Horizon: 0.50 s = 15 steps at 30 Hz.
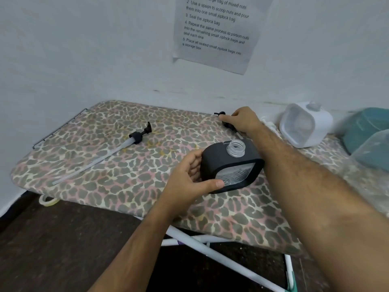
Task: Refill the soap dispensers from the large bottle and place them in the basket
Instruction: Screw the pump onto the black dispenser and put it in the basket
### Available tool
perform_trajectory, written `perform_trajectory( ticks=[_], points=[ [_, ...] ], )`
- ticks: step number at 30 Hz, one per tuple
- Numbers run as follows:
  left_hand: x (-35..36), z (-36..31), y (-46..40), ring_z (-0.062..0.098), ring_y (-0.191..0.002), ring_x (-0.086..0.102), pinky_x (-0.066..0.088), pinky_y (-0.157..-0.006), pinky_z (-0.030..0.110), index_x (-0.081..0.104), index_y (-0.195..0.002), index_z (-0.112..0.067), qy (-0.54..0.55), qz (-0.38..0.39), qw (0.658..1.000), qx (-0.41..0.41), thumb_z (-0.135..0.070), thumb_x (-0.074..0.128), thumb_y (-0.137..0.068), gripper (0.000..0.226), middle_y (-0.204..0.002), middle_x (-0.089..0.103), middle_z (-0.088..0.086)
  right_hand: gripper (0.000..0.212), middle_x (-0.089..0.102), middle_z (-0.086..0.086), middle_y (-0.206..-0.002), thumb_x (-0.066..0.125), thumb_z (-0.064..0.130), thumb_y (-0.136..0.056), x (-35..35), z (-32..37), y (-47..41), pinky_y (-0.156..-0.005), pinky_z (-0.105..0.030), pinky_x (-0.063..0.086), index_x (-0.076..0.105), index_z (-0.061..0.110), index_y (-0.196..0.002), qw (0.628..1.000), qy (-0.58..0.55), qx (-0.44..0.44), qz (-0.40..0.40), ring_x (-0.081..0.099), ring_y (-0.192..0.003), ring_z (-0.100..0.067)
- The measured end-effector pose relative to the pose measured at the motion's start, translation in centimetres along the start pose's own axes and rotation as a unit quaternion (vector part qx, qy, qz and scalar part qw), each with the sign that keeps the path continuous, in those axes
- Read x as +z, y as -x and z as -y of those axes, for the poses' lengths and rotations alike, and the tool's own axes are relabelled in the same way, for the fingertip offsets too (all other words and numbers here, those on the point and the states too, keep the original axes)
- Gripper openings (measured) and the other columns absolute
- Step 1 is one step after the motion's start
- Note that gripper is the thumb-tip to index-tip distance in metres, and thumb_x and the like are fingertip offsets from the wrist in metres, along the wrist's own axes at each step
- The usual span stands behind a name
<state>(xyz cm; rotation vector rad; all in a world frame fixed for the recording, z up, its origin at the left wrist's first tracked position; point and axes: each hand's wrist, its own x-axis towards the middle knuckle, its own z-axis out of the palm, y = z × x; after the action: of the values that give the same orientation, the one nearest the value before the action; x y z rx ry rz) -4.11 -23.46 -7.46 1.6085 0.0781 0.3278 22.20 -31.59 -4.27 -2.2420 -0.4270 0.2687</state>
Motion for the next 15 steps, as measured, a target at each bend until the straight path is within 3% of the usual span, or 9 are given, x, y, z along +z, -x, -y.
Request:
perform_trajectory(
  ticks=[5,9,12,15],
  points=[
    [-0.2,0.1,0.0,0.018,-0.118,0.062,0.05,-0.097,0.03,0.054,-0.128,-0.022,0.024,0.001,1.0,-0.008,-0.022,0.084,-0.065,0.07,-0.124,0.065,0.002,0.035,0.067,-0.008,-0.052,0.081,0.03,-0.079,0.1,0.3,0.1,-0.039,-0.023,0.039,0.067,0.004,-0.058,0.999,-0.034,0.03,0.02,0.051,-0.033,-0.014],
    [-0.1,0.0,-0.1,0.015,-0.116,0.063,0.05,-0.094,0.025,0.055,-0.125,-0.024,0.032,-0.005,0.999,-0.009,-0.022,0.085,-0.063,0.069,-0.123,0.066,0.002,0.034,0.07,-0.022,-0.072,0.084,0.026,-0.075,-0.7,0.1,0.7,-0.043,-0.027,0.038,0.069,-0.005,-0.073,0.994,-0.105,0.033,0.024,0.057,-0.051,-0.026],
    [0.0,0.0,-0.1,0.013,-0.116,0.062,0.05,-0.092,0.022,0.054,-0.126,-0.025,0.034,-0.016,0.999,-0.009,-0.019,0.086,-0.064,0.07,-0.125,0.064,0.002,0.029,0.074,-0.015,-0.083,0.08,0.024,-0.079,-2.6,0.6,1.9,-0.056,-0.027,0.047,0.072,-0.002,-0.086,0.993,-0.116,-0.011,0.002,0.063,-0.069,-0.022],
    [0.0,-0.1,0.0,0.01,-0.115,0.062,0.05,-0.09,0.02,0.054,-0.125,-0.026,0.032,-0.026,0.999,-0.007,-0.021,0.089,-0.063,0.071,-0.125,0.063,0.001,0.022,0.073,-0.006,-0.081,0.077,0.021,-0.083,-5.0,2.1,4.5,-0.064,-0.029,0.051,0.07,0.002,-0.089,0.982,-0.167,-0.077,-0.037,0.065,-0.073,-0.016]
  ],
)
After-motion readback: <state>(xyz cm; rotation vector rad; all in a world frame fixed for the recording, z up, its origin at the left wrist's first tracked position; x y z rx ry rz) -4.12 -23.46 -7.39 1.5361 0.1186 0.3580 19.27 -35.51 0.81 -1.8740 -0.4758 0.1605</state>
